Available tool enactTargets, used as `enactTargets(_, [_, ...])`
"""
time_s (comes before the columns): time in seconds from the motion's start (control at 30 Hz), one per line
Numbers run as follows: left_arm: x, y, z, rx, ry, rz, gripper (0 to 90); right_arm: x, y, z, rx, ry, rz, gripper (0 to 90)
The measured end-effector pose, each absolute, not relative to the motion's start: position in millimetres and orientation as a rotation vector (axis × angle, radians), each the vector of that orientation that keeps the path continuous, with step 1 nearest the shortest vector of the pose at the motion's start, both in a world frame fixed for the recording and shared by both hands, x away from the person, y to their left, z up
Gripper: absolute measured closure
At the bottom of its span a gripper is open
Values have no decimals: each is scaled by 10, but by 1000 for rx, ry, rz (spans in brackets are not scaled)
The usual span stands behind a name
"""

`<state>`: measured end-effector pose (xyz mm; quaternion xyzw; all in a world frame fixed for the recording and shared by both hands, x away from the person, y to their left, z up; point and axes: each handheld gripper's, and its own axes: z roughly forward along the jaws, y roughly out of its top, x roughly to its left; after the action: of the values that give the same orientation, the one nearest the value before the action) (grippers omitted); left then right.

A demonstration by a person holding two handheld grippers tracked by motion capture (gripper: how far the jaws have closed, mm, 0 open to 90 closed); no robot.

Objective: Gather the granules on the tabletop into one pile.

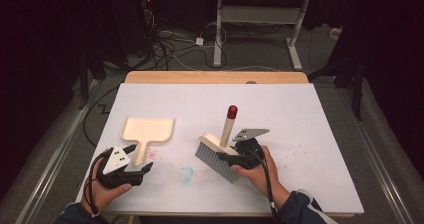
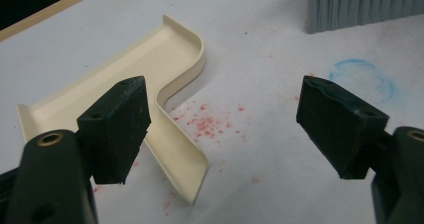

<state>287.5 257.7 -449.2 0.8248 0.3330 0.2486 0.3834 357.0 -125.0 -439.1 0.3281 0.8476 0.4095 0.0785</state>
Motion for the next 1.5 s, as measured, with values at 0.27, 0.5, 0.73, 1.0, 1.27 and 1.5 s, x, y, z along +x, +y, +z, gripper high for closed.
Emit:
enactTargets(0.27, [2879, 2563, -4500, 2113, 846, 627, 205, 3619, -1322, -4363, 960, 2533, 1195, 672])
enactTargets(0.5, [2876, 2548, -4501, 2114, 839, 624, 203, 3630, -1369, -4316, 932, 2517, 1173, 674])
enactTargets(0.73, [2878, 2541, -4506, 2118, 838, 621, 203, 3598, -1444, -4191, 772, 2516, 1213, 676])
enactTargets(1.0, [2874, 2538, -4506, 2124, 833, 625, 203, 3405, -1574, -4054, 350, 2664, 1260, 675])
enactTargets(1.27, [2877, 2517, -4510, 2131, 828, 628, 203, 3302, -1732, -4262, 136, 2808, 1227, 675])
enactTargets(1.5, [2893, 2481, -4525, 2155, 813, 627, 203, 3517, -1761, -4277, 116, 2765, 1230, 674])
